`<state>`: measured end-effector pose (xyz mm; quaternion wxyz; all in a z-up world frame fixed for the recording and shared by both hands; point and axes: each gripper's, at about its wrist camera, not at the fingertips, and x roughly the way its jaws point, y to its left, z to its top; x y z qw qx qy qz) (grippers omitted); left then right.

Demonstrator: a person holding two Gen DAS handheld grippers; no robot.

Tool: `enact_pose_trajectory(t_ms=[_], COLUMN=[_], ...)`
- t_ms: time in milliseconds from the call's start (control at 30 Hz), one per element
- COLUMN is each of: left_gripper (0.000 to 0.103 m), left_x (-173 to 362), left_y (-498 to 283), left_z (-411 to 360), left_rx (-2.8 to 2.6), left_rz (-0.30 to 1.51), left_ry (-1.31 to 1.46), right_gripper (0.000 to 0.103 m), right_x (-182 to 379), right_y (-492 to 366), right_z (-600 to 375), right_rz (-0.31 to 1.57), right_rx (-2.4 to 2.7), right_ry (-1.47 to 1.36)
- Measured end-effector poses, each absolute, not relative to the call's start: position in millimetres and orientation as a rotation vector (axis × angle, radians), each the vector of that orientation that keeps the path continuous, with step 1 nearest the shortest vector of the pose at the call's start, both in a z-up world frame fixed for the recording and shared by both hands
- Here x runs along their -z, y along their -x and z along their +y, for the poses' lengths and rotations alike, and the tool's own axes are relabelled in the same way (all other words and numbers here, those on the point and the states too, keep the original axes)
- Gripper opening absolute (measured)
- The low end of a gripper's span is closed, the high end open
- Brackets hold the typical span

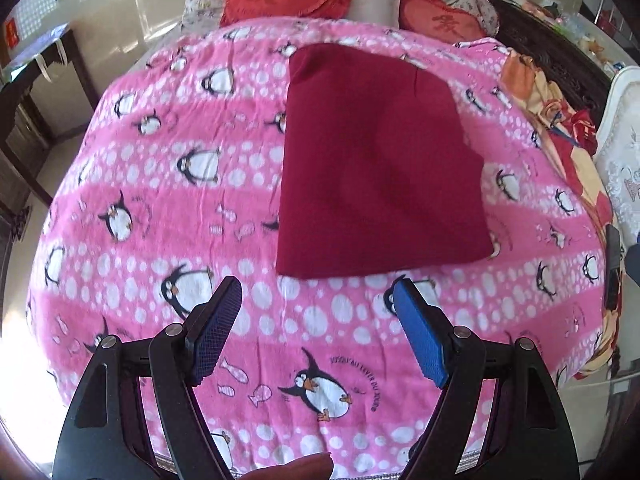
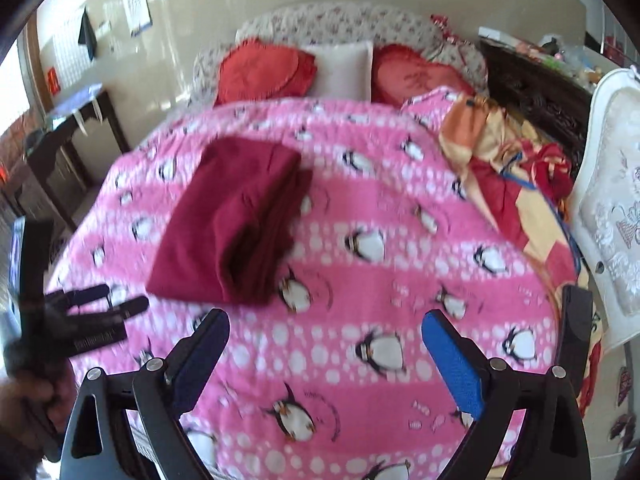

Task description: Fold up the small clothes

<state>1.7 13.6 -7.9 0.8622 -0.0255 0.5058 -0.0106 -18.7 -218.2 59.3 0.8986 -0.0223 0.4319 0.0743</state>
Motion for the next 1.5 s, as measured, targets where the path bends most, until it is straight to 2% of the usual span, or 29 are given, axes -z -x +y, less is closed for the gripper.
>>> enact_pose_trajectory(t_ms=[1500], left_gripper=[0.079], left_x=[4], left_y=[-3], left_z=[-3], left_rx=[0.084], left_rz=[1.063], left_ry=[0.065], right_gripper=[0.096], right_x=[-59], right_y=[20], right_z=[-193], right_rz=[0.888], right_rx=[-0.229], right_ry=[0.047])
